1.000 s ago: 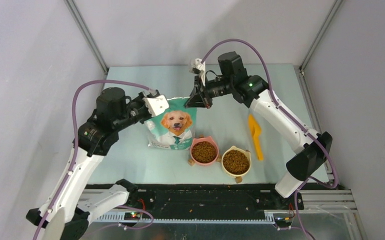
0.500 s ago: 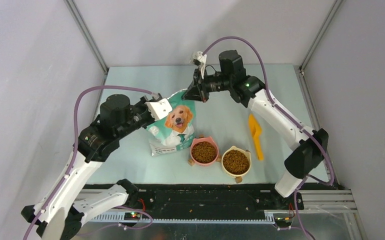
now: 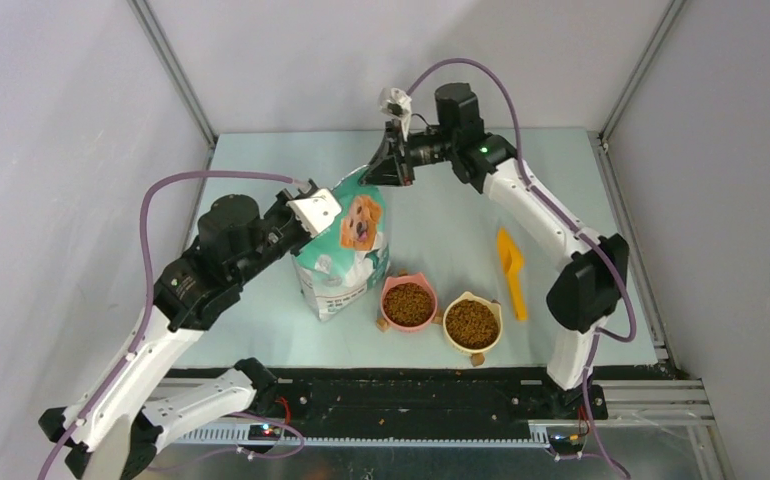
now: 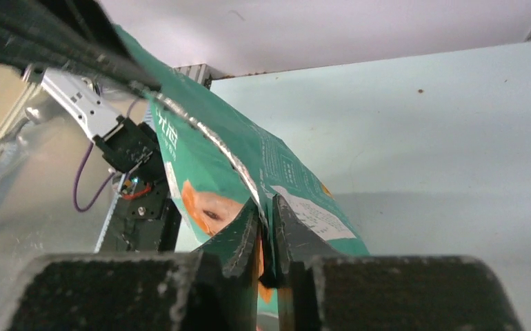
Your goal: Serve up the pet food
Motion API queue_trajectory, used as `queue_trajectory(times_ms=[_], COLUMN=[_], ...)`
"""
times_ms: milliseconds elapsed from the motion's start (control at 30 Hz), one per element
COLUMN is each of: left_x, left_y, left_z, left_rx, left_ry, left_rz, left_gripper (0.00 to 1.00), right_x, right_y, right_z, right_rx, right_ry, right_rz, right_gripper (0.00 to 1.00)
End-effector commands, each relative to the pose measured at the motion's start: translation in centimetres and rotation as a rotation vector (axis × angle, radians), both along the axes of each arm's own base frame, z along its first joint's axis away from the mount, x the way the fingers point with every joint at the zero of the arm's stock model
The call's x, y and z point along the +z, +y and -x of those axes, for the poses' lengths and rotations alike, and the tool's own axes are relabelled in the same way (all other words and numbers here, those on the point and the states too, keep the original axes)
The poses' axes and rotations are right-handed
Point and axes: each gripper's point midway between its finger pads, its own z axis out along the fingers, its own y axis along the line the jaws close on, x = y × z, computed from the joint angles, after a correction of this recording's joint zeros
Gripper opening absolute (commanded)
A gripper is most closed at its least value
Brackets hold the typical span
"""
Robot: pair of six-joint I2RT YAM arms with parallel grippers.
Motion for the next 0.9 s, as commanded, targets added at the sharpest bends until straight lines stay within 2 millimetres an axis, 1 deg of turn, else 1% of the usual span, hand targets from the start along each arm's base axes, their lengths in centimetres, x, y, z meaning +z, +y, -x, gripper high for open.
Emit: queue_trajectory(times_ms=[0, 67, 133, 200, 233, 267, 300, 333, 367, 400, 433, 467, 500, 567, 700, 733, 867], left_x=[2.4, 2.7, 2.7, 2.9, 3.0, 3.1, 3.2, 3.4, 3.4, 3.5, 3.5, 3.6, 3.5, 3.4, 3.4, 3.3, 3.0], left_y=[1.6, 1.9, 2.1, 2.2, 2.2, 2.1, 2.0, 1.9, 1.7, 1.6, 1.4, 1.3, 1.1, 0.8, 0.7, 0.6, 0.0], left_z=[-0.4, -0.7, -0.7, -0.6, -0.6, -0.5, -0.3, -0.2, -0.1, -0.1, -0.1, -0.1, -0.1, -0.2, -0.6, -0.6, -0.6], left_rx=[0.111, 0.126, 0.133, 0.133, 0.13, 0.123, 0.112, 0.106, 0.094, 0.089, 0.08, 0.075, 0.066, 0.059, 0.062, 0.059, 0.034], left_ry=[-0.079, -0.099, -0.113, -0.126, -0.127, -0.13, -0.132, -0.134, -0.132, -0.133, -0.131, -0.133, -0.129, -0.126, -0.131, -0.128, -0.119], left_rz=[0.081, 0.081, 0.081, 0.09, 0.092, 0.094, 0.098, 0.103, 0.105, 0.11, 0.111, 0.113, 0.112, 0.11, 0.098, 0.093, 0.096], left_gripper=[0.0, 0.0, 0.0, 0.0, 0.0, 0.0, 0.0, 0.0, 0.0, 0.0, 0.0, 0.0, 0.0, 0.0, 0.0, 0.0, 0.0], right_x=[7.0, 7.0, 6.9, 6.7, 6.8, 6.3, 6.4, 5.9, 5.8, 4.8, 5.0, 4.2, 4.3, 3.9, 3.8, 3.5, 3.2], right_y=[-3.7, -4.0, -4.1, -3.9, -3.8, -3.7, -3.5, -3.3, -3.1, -2.7, -2.5, -2.1, -2.0, -1.7, -2.0, -2.1, -2.3], right_z=[4.0, 4.8, 5.1, 5.0, 4.7, 4.5, 4.2, 4.1, 3.8, 3.6, 2.9, 3.0, 2.5, 2.2, 0.8, 0.8, 0.4], right_rx=[0.097, 0.117, 0.129, 0.131, 0.126, 0.115, 0.108, 0.104, 0.1, 0.094, 0.051, 0.056, 0.029, 0.008, -0.046, -0.047, -0.04], right_ry=[-0.274, -0.267, -0.242, -0.224, -0.232, -0.222, -0.231, -0.235, -0.244, -0.245, -0.275, -0.272, -0.292, -0.308, -0.333, -0.335, -0.35], right_rz=[-0.131, -0.131, -0.124, -0.109, -0.105, -0.085, -0.08, -0.06, -0.051, -0.017, 0.005, 0.033, 0.048, 0.068, 0.071, 0.075, 0.054], right_gripper=[0.21, 0.27, 0.31, 0.36, 0.38, 0.44, 0.47, 0.54, 0.58, 0.66, 0.7, 0.77, 0.85, 0.97, 0.99, 1.0, 0.99])
